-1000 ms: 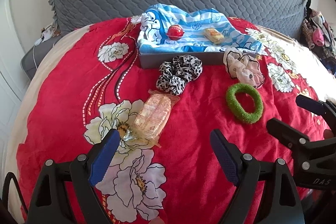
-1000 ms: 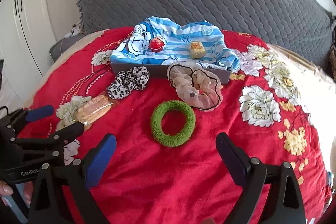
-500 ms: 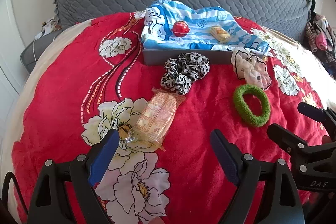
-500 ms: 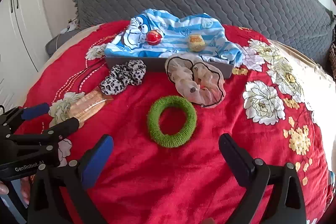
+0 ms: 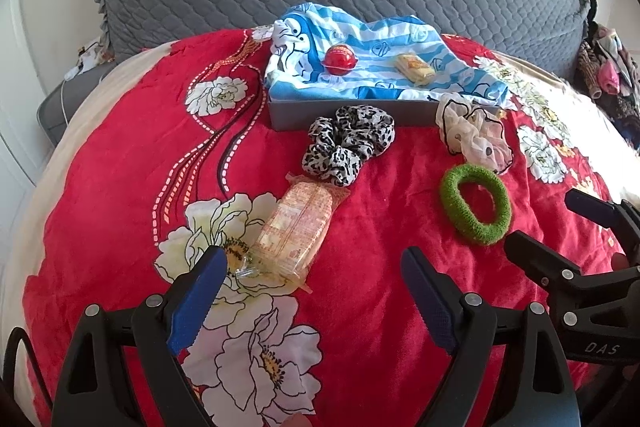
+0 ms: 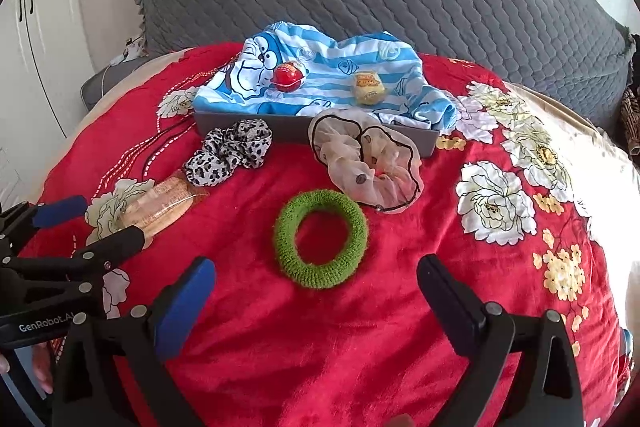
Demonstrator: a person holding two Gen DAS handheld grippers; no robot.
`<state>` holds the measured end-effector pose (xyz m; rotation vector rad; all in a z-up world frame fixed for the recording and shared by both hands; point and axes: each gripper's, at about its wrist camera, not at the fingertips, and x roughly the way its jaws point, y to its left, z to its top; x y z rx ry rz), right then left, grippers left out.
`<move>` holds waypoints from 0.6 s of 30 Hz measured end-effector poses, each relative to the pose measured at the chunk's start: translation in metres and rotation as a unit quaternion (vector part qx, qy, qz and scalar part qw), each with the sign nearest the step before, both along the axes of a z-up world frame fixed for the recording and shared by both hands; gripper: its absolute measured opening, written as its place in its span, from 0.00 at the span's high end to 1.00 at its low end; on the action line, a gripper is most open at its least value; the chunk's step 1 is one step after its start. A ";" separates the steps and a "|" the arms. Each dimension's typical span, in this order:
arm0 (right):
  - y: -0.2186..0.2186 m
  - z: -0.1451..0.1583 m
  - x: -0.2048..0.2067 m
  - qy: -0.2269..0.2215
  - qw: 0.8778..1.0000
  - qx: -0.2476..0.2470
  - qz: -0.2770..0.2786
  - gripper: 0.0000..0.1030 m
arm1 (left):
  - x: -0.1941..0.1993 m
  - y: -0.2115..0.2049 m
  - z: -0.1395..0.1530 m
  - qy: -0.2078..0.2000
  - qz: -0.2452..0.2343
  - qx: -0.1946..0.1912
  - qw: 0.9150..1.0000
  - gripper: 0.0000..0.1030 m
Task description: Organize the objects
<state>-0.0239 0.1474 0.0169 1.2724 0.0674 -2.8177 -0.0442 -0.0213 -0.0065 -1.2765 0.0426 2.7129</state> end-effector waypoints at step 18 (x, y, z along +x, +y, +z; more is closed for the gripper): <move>-0.002 -0.012 -0.015 -0.009 1.000 -0.014 -0.007 0.01 | -0.014 -0.013 -0.010 -0.005 0.013 0.001 1.000 0.13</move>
